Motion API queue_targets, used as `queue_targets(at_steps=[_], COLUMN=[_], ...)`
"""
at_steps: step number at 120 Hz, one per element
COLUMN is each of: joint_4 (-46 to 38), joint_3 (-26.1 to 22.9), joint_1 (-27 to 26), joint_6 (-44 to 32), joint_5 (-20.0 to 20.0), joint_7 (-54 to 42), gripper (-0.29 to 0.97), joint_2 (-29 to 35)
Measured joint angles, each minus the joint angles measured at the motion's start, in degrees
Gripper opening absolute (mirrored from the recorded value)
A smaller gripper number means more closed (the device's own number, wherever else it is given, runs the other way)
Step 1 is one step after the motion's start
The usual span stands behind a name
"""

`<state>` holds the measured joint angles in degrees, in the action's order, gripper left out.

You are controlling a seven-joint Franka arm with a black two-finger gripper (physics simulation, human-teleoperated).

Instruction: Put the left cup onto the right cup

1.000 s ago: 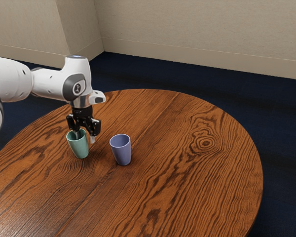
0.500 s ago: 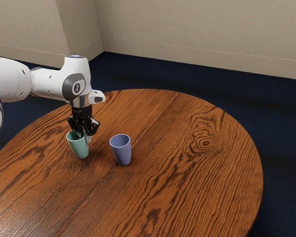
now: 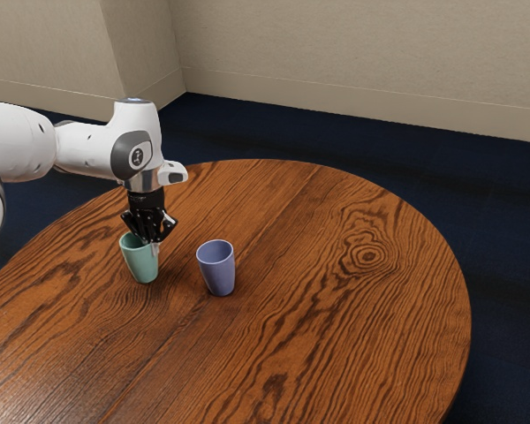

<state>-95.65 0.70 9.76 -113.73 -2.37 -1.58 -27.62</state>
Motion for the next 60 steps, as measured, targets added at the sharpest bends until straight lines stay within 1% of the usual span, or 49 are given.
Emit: queue_targets(at_steps=[22, 60], joint_4=[0.0, -0.8], joint_3=[-0.02, -0.29], joint_1=[0.0, -0.66], joint_6=[0.14, 1.37], joint_5=[-0.08, -0.27], joint_7=[0.28, 1.07], gripper=[-0.1, -0.1], joint_2=[0.81, 5.01])
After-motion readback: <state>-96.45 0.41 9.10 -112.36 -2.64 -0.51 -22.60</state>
